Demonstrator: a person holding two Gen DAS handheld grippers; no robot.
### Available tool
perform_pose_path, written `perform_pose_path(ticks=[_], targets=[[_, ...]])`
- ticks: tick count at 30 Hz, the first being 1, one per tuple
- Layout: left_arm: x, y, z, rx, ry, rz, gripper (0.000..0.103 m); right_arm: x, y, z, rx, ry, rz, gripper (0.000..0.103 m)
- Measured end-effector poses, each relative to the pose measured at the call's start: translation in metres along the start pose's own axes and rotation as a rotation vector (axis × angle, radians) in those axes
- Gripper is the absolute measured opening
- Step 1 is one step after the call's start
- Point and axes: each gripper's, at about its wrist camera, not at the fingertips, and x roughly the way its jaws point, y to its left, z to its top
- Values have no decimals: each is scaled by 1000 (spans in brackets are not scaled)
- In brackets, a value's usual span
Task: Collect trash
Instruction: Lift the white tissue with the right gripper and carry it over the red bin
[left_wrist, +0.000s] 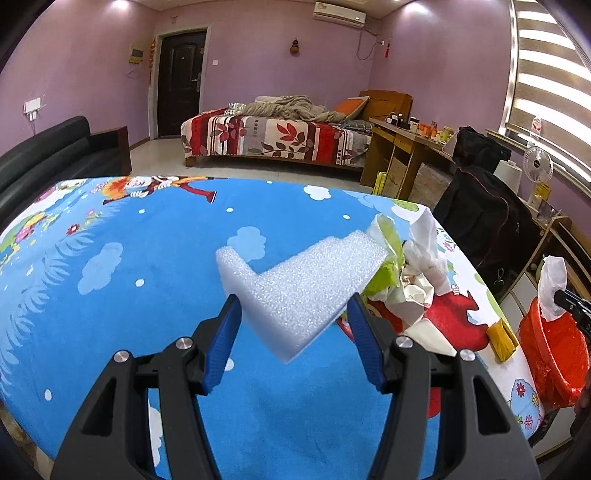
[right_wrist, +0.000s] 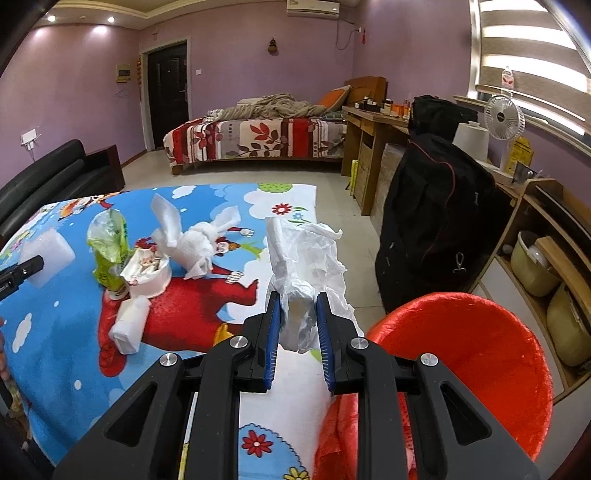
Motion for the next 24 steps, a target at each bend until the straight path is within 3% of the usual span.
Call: perform_pose_path(ticks=[7,13,24], targets=[[0,-25,16,53,-41,-26,57,-1,-19,1,27,-20,-39,21],[1,-65,27,115,-58,-106,57,-5,-41,-1,65,-28,-69,21],[4,-154,15,232,-22,-286,58,-10,-82,-19,129,-9,-132,21]])
